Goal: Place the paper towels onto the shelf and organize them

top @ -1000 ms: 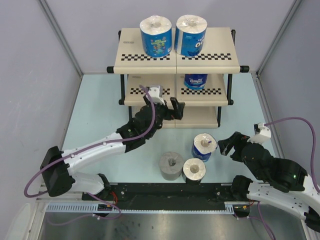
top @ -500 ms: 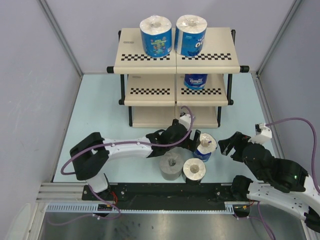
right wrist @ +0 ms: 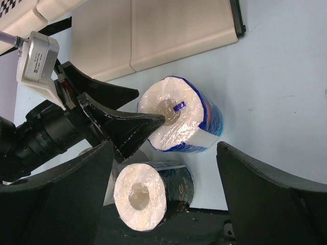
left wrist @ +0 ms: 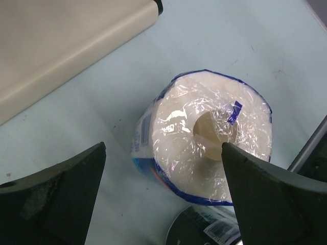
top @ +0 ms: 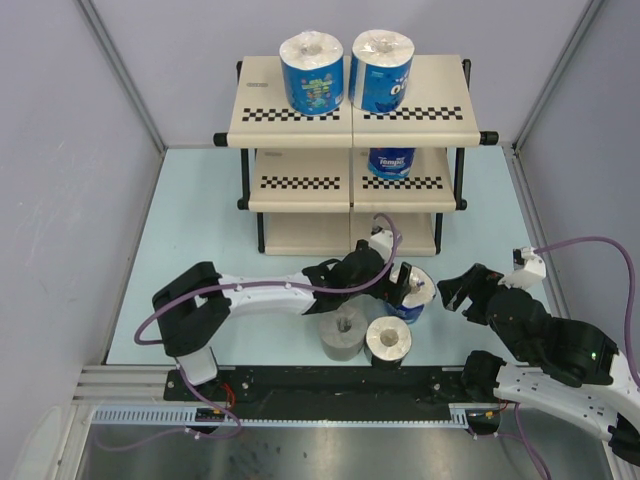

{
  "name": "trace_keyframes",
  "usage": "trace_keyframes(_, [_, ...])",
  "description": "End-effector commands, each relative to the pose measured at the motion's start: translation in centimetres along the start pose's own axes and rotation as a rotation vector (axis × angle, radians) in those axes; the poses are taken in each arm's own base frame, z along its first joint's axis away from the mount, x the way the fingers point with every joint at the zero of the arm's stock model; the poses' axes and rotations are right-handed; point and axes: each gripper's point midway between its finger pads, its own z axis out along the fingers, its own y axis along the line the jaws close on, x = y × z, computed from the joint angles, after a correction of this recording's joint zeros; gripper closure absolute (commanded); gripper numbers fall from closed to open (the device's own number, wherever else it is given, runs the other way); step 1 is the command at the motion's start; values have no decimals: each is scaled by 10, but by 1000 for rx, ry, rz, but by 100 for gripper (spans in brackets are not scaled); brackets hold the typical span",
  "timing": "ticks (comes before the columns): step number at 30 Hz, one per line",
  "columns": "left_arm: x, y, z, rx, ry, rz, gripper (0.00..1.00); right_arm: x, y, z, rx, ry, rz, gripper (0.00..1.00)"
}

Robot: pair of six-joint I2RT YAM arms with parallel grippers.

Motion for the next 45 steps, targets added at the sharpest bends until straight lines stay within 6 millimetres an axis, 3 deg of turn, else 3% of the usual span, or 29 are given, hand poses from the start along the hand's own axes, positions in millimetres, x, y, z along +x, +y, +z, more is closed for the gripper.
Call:
trace_keyframes(1, [-21, -18, 6, 25, -30, 0, 0, -10, 0, -5, -4, -29, 35, 14])
trace_keyframes(9, [-14, -9, 15, -50, 25, 48, 8, -11, 0, -5, -6, -32, 39, 14])
trace_keyframes(18, [0, -5, 8, -60, 57, 71, 22, -10, 0, -4, -1, -28, 35, 14])
trace_keyframes(21, [2, -6, 7, -48, 65, 75, 34, -10, 0, -4, 1, -28, 37, 14])
trace_keyframes(26, [-7, -19, 1, 9, 55, 68, 64, -9, 0, -5, 0, -27, 39, 14])
trace_keyframes(28, [-21, -25, -6, 25, 27, 64, 71, -10, -1, -5, -2, -28, 43, 14])
trace_keyframes(32, [-60, -30, -29, 22, -61, 62, 71, -10, -1, -5, -1, -27, 43, 14])
trace_keyframes(36, [-123, -32, -73, -8, -220, 67, 71, -9, 0, -5, -1, -25, 42, 14])
trace_keyframes(39, [-161, -20, -104, -82, -338, 59, 69, -9, 0, -5, -2, -24, 44, 14])
trace_keyframes(41, [-188, -7, -135, -146, -438, 31, 69, -9, 0, -5, -2, -23, 42, 14])
trace_keyframes(45, [-228, 31, -189, -267, -606, -41, 70, -9, 0, -5, -3, -23, 45, 14])
